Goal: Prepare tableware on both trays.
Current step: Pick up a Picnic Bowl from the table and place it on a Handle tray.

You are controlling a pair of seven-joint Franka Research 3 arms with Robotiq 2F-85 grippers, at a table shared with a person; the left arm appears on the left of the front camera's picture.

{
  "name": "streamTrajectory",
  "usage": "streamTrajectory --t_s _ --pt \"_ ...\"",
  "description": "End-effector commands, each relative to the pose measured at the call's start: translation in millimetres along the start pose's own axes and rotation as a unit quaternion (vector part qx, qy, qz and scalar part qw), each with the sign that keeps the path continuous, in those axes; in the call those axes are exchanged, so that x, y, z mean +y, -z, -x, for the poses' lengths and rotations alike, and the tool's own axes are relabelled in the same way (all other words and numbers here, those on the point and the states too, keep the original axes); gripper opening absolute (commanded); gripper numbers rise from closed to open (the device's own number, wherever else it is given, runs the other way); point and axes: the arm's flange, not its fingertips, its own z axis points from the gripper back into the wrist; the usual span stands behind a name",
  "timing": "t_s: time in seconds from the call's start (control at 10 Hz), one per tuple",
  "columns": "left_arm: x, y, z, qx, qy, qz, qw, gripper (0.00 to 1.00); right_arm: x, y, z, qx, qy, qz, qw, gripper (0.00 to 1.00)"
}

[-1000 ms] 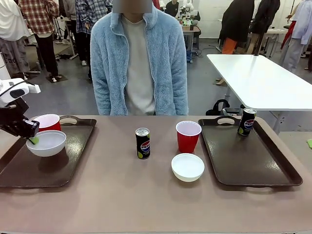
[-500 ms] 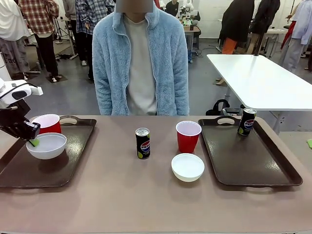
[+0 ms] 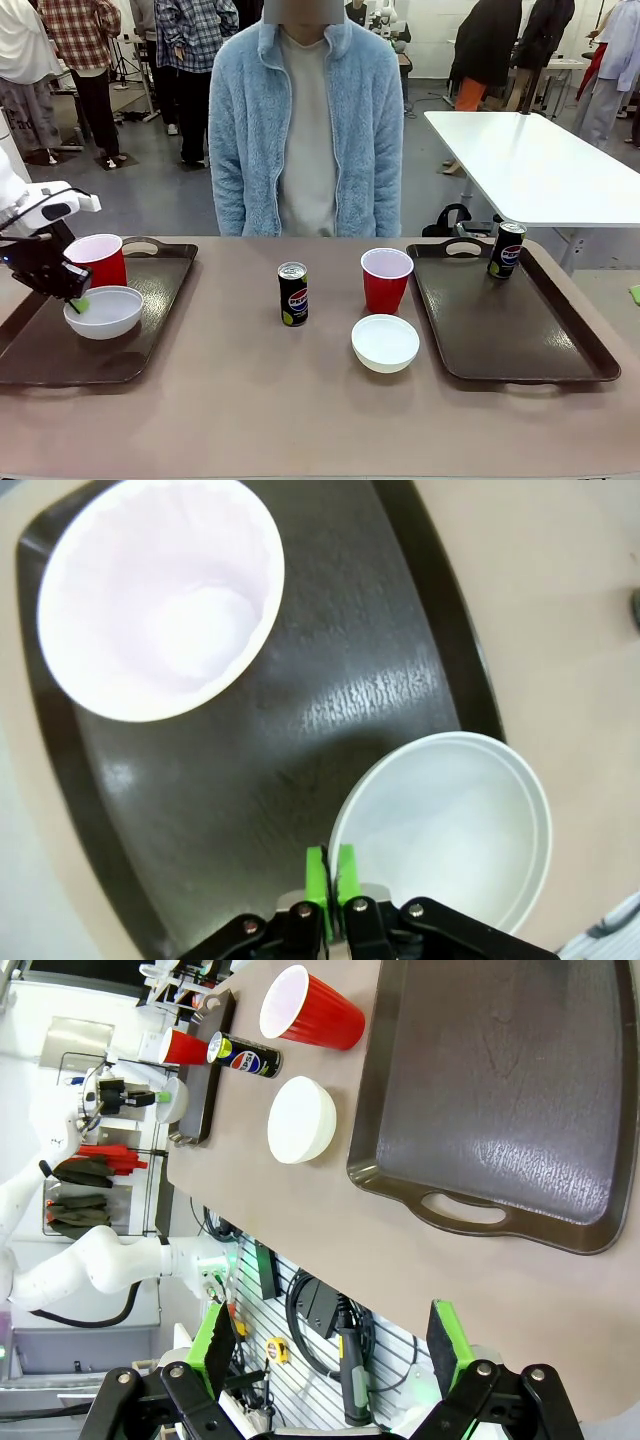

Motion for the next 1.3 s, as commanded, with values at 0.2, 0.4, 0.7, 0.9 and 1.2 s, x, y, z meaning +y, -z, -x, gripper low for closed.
streamTrajectory --t_s 0.2,0.4,0.7,0.9,1.2 --pt "-2.4 25.2 14.7 -0.005 0.021 -0.017 1.000 0.04 -1.3 0.0 -1.8 -0.007 -0.008 -0.014 1.000 1.00" --pt "-2.1 32.8 15.9 -0.003 0.026 -0.019 0.999 0.04 -1.3 0.0 -1.8 -0.007 -0.008 -0.014 1.000 1.00" --pt "-2.4 25.5 16.6 0.017 0.044 -0.044 0.998 0.64 -1.3 0.0 -1.8 -0.007 -0.008 -0.014 1.000 1.00" --pt "-5.2 18.3 17.2 0.029 0.056 -0.055 0.997 0.76 -1.3 0.0 -1.8 -0.007 -0.008 -0.014 1.000 1.00" --pt "-14.9 -17.7 20.8 0.038 0.074 -0.069 0.994 1.00 -1.3 0.0 -1.8 -0.007 -0.008 -0.014 1.000 1.00"
